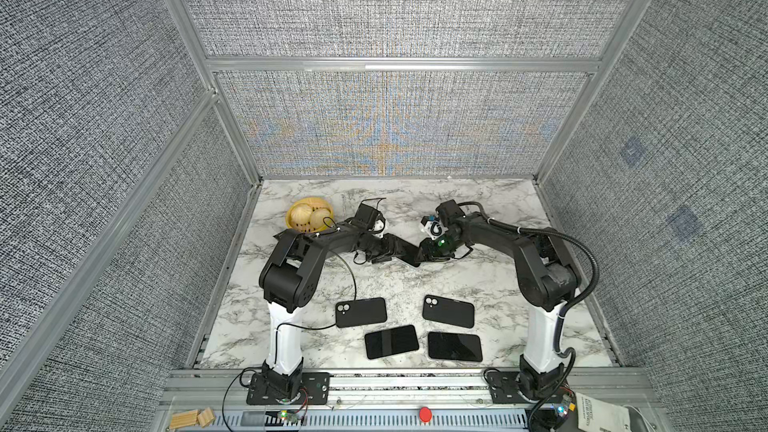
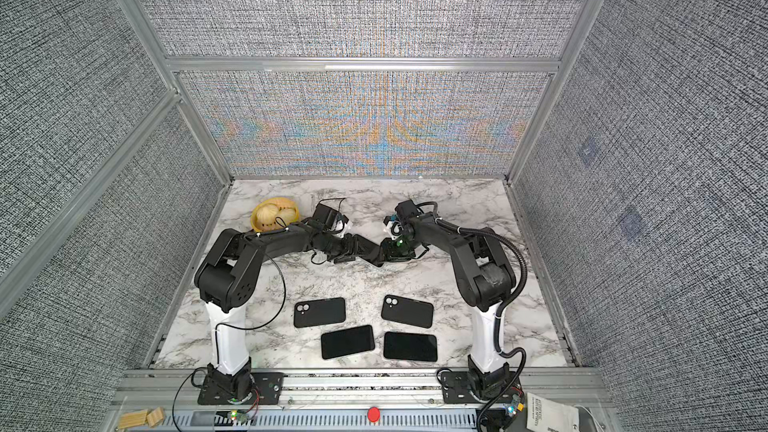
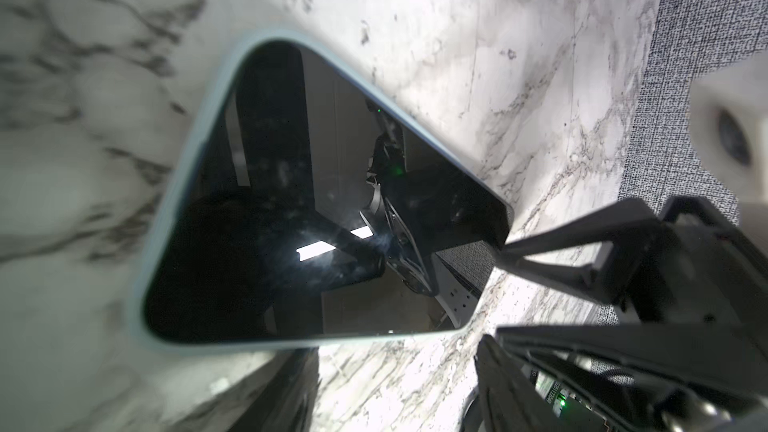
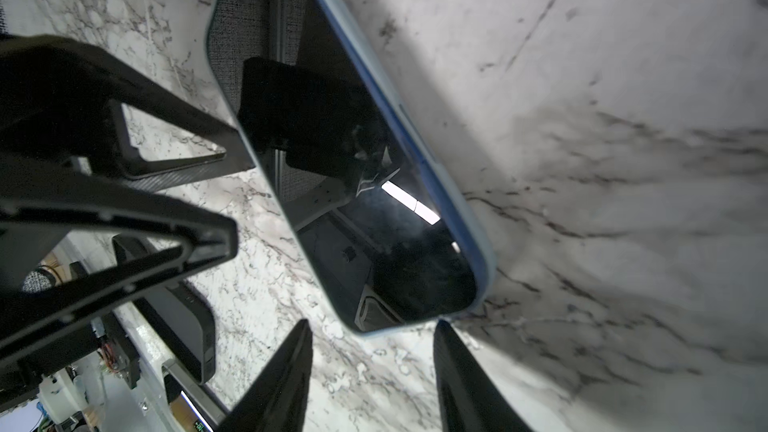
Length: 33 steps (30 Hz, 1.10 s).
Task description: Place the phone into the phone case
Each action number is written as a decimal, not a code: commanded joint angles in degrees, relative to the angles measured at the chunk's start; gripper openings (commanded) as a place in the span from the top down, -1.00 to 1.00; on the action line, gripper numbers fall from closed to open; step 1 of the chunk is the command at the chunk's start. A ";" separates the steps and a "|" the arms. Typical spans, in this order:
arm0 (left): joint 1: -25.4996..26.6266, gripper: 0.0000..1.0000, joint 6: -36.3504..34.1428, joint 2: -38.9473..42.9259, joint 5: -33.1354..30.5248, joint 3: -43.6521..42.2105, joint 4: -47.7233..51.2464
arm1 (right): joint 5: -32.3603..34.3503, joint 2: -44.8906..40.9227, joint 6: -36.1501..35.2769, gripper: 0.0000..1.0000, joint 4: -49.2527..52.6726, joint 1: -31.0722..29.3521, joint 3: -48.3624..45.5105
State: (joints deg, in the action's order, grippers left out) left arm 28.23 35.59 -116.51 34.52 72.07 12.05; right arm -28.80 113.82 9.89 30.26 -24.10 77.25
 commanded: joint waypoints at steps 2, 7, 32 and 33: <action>-0.53 -0.25 -0.36 -0.89 -2.97 -0.44 0.48 | 2.08 -1.93 -0.46 0.00 -0.48 0.55 0.41; -0.98 -0.26 0.26 -2.27 -2.84 0.08 -0.53 | 4.15 -0.24 -0.94 -0.09 -0.07 1.69 4.49; -1.92 -0.31 1.40 -1.10 -4.57 -2.38 -3.03 | -1.70 3.56 1.72 0.20 -1.22 -0.02 2.52; -1.95 -0.31 1.56 -0.91 -4.39 -2.86 -3.46 | -1.74 2.93 2.21 0.21 -1.80 -0.27 1.79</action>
State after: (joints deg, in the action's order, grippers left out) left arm 26.48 36.69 -117.19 34.48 70.50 5.26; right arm -29.23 117.95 10.61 29.74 -23.86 80.38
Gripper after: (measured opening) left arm 0.656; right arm 0.397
